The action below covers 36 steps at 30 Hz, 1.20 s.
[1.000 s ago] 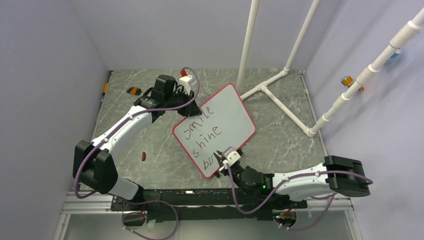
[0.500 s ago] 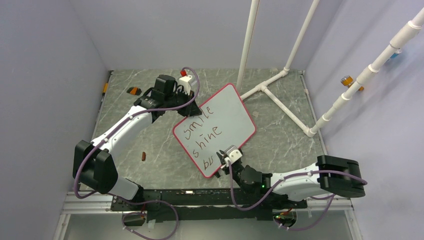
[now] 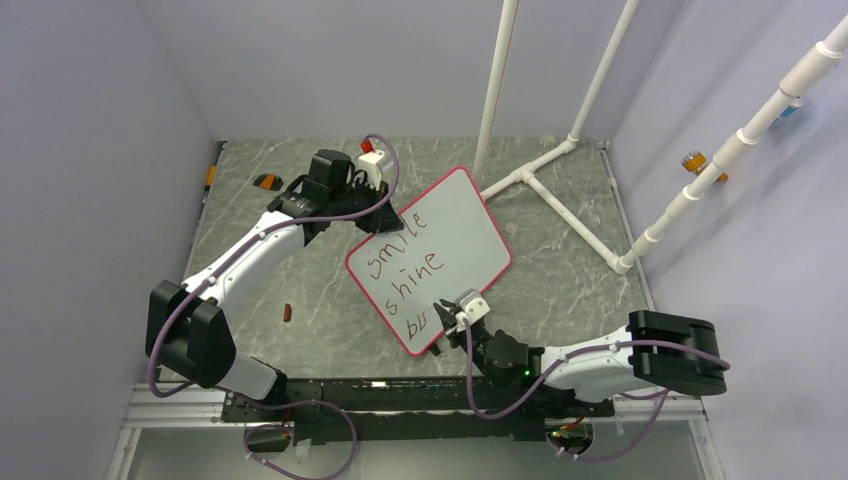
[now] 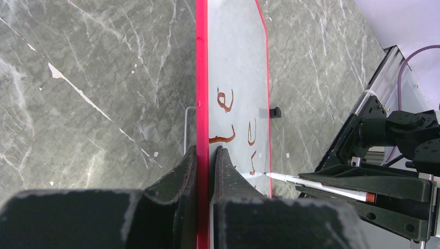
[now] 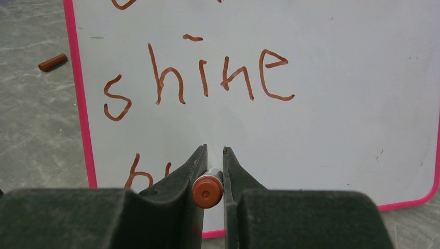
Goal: Write a sentence on the whiteboard
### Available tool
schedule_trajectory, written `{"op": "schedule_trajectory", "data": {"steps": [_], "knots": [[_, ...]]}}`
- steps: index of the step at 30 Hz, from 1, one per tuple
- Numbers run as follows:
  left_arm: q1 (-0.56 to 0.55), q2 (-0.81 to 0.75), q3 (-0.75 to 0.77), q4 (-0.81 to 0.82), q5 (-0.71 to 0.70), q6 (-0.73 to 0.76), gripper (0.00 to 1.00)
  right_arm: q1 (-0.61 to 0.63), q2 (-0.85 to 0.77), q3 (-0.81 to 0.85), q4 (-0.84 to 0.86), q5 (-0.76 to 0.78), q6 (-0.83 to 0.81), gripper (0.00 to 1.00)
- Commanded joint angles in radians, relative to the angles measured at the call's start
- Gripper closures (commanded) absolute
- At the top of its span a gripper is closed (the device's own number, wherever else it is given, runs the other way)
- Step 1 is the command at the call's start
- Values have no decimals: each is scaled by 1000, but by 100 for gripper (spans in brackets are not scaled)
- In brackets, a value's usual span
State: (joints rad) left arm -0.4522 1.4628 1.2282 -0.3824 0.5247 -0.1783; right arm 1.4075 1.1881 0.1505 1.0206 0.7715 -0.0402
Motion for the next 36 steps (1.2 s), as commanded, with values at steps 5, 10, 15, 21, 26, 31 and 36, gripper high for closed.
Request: {"op": "schedule_trajectory", "data": {"steps": [5, 10, 15, 21, 26, 31, 36], "knots": [[8, -33, 10, 39, -107, 82, 100, -5, 11, -29, 43, -34, 86, 100], [9, -33, 11, 39, -107, 82, 100, -4, -27, -36, -61, -46, 144, 100], [8, -35, 11, 36, -108, 82, 100, 0, -107, -41, -194, -57, 192, 100], [8, -34, 12, 38, -106, 80, 100, 7, -218, -20, -304, -55, 183, 100], [8, -33, 13, 36, -103, 80, 100, 7, -254, -13, -208, -38, 117, 100], [8, -35, 12, 38, -103, 80, 100, -8, -140, 2, -14, -29, 50, 100], [8, -38, 10, 36, -104, 81, 100, -40, -10, 13, 193, -24, 17, 100]]}}
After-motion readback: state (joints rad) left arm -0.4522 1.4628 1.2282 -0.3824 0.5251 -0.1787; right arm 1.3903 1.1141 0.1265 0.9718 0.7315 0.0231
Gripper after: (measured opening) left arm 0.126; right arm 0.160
